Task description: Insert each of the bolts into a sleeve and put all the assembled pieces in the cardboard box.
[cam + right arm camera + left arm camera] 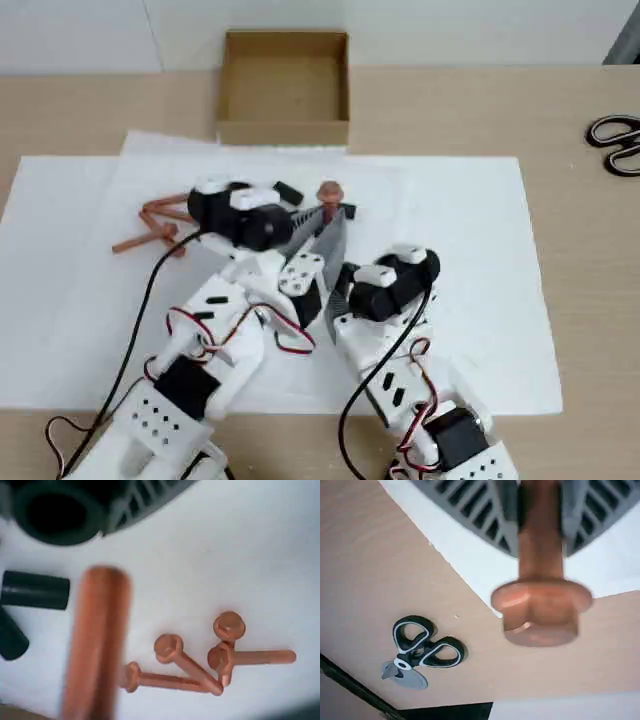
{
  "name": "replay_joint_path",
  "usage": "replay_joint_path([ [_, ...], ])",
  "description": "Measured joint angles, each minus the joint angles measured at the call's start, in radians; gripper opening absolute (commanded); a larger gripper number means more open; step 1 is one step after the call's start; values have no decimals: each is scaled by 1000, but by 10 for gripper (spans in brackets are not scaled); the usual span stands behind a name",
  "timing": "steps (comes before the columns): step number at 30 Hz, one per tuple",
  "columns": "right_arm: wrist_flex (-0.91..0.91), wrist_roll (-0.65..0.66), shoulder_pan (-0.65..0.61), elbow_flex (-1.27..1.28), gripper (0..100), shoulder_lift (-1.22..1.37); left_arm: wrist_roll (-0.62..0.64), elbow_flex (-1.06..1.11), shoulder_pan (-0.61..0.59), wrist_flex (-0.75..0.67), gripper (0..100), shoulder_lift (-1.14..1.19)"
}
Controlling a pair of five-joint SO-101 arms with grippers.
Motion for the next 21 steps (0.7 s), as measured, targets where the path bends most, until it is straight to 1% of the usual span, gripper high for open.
replay_joint_path([
  [3,0,0,0,0,4,0,0,41,0,-18,6,-43],
  [11,0,-18,-15,0,4,0,-28,115,0,-143,6,-64],
  [17,0,-21,-41,0,4,0,-28,135,37,-153,6,-68],
  [21,0,-21,-40,0,4,0,-28,166,38,-157,6,-68],
])
